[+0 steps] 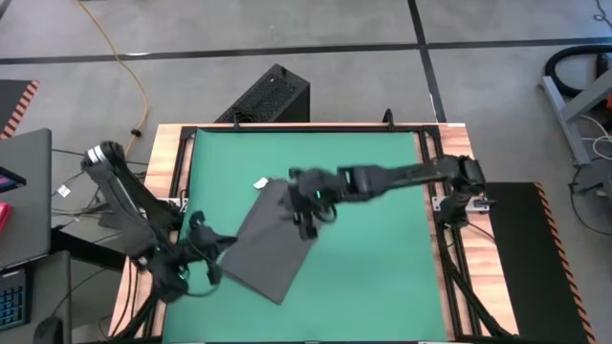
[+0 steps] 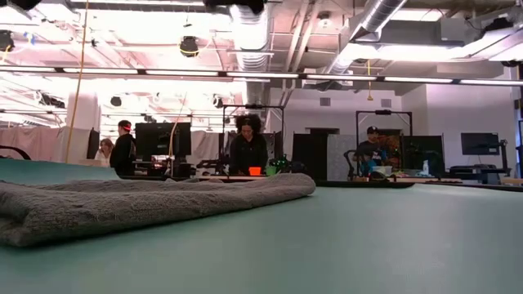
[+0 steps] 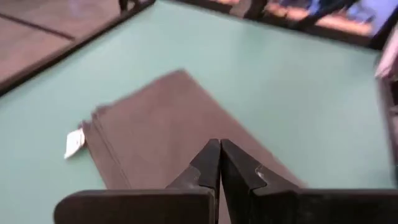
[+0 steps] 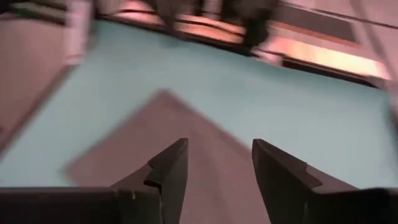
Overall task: Roll towel
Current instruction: Roll the gray towel on the table
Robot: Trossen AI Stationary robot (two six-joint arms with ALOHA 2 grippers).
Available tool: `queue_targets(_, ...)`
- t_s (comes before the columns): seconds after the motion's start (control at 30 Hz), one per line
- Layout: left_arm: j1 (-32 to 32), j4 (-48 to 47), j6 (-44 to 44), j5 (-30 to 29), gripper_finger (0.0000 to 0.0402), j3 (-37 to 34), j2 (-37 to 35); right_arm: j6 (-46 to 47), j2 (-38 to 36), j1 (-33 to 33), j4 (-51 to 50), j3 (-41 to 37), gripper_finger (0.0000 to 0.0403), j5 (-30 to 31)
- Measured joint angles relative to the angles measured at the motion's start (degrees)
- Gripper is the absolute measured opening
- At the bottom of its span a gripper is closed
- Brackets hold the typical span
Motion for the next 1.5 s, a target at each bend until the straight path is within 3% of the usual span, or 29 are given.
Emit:
queue_targets(0.1,0.0,-0.1,4.0,-0.5,0.0,0.0,-6.3,0.0,1.3,6.1,0.6,0.0,0.0199,0.2)
queue_targets(0.17,0.0,-0.1,6.6,0.1,0.0,0.0,-9.8,0.0,2.7,9.9,1.0,0.0,0.02,3.6)
queue_targets(0.27,0.0,-0.1,11.8,5.5,0.0007,0.0,-13.0,0.6,5.8,14.2,2.5,0.0,0.0205,9.6)
queue_targets(0.37,-0.1,0.0,13.2,11.7,0.0024,0.0,-14.3,0.6,10.1,16.9,7.2,0.0,0.0218,10.8)
queue_targets(0.5,-0.1,-0.1,13.8,17.7,0.005,0.0,-12.7,3.4,15.8,20.1,15.6,0.0,0.0238,14.2)
queue_targets(0.67,-0.1,-0.2,13.2,17.7,0.0072,0.0,-9.4,9.9,21.2,20.8,15.4,4.4,0.0244,22.4)
queue_targets(0.77,-0.1,-1.0,11.1,16.4,0.0075,0.0,-7.3,10.4,25.4,20.1,16.2,8.7,0.0244,23.9)
queue_targets(0.87,-0.2,-3.5,6.7,16.6,0.0073,0.0,-5.1,13.3,31.0,20.0,13.3,14.9,0.0244,23.2)
queue_targets(0.97,-0.2,-3.3,5.2,20.8,0.0068,0.0,-2.7,18.1,35.4,20.1,6.1,22.2,0.0243,23.2)
queue_targets(1.17,-0.5,-2.9,1.6,22.5,0.0052,0.0,2.7,19.9,39.1,20.6,-6.1,32.2,0.0201,29.5)
queue_targets(1.4,-1.1,2.0,0.7,22.6,0.0043,0.0,7.8,24.2,39.4,20.7,-6.6,32.4,0.01,26.7)
queue_targets(1.5,-1.3,3.0,0.8,22.6,0.0043,0.0,8.6,24.3,39.4,21.3,-6.4,32.4,0.0085,26.7)
